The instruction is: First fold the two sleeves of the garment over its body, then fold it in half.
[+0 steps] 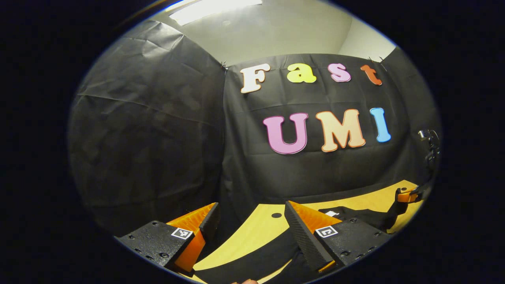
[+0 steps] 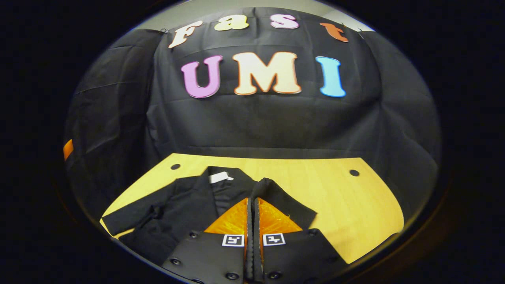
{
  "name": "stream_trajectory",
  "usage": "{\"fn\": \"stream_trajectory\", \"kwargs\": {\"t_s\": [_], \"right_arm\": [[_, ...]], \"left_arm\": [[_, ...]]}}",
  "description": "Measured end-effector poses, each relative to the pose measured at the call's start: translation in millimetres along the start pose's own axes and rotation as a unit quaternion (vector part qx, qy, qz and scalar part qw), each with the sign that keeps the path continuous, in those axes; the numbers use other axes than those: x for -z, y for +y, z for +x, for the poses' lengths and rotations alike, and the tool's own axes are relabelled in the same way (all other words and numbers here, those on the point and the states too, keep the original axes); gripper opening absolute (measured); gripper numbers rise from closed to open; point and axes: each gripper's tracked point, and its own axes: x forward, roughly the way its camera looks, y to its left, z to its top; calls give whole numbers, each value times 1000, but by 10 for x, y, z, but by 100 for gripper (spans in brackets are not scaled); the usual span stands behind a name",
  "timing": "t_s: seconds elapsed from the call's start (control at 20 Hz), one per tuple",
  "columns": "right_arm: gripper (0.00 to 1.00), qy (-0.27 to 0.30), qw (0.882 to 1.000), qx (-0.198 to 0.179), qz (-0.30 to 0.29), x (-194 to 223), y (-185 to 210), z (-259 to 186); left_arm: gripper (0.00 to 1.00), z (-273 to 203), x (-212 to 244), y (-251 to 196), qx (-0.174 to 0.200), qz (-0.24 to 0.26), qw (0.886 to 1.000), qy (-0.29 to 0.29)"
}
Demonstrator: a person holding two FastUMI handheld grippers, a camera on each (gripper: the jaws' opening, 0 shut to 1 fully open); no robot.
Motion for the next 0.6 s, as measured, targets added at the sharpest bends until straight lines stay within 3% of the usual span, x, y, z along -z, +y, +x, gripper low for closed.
{"fn": "stream_trajectory", "kwargs": {"t_s": [0.35, 0.6], "right_arm": [[3, 14, 998, -51, -26, 30, 1018, 400], [3, 33, 997, -68, -32, 134, 1557, 642]], "left_arm": [[99, 151, 264, 588, -18, 8, 1000, 21], [99, 197, 553, 898, -21, 11, 999, 43]]}}
